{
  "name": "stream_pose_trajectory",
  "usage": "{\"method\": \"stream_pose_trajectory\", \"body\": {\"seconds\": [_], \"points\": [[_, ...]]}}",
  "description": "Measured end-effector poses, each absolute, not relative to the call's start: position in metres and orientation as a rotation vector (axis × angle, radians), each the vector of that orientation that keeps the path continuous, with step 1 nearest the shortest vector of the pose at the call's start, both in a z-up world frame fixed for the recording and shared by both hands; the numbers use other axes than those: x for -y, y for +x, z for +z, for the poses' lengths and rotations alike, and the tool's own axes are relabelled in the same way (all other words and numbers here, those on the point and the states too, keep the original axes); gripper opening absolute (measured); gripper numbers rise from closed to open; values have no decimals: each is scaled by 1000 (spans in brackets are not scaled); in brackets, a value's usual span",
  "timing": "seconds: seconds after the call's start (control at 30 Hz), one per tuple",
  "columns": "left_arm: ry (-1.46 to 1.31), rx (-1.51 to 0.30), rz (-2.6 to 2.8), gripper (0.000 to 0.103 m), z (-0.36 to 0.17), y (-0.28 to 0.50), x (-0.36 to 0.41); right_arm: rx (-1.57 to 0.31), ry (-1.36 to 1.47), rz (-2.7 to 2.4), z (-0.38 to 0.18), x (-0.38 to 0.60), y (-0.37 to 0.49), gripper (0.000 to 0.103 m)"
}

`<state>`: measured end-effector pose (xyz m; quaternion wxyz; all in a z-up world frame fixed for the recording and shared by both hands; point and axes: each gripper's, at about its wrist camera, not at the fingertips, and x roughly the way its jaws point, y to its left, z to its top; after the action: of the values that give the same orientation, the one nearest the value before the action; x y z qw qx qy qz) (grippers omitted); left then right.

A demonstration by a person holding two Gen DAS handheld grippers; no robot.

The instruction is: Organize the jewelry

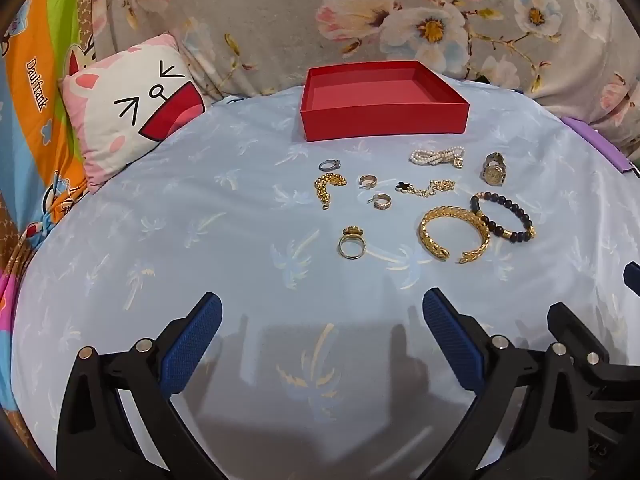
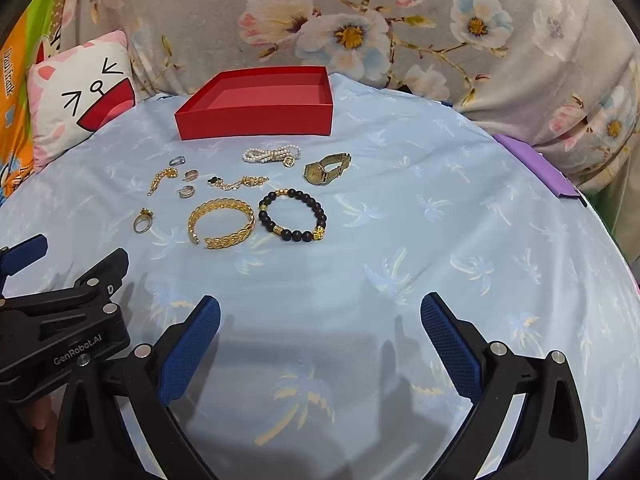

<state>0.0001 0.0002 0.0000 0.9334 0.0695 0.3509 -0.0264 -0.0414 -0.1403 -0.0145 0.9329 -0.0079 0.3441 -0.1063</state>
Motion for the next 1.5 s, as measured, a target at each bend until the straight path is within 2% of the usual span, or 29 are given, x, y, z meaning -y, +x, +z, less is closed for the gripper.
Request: {"method": "stream_pose_trajectory", "body": {"seconds": [1.5], "points": [[164,-697,-43,97,0,-2,5,-699,-4,-215,-14,140,-42,98]]}}
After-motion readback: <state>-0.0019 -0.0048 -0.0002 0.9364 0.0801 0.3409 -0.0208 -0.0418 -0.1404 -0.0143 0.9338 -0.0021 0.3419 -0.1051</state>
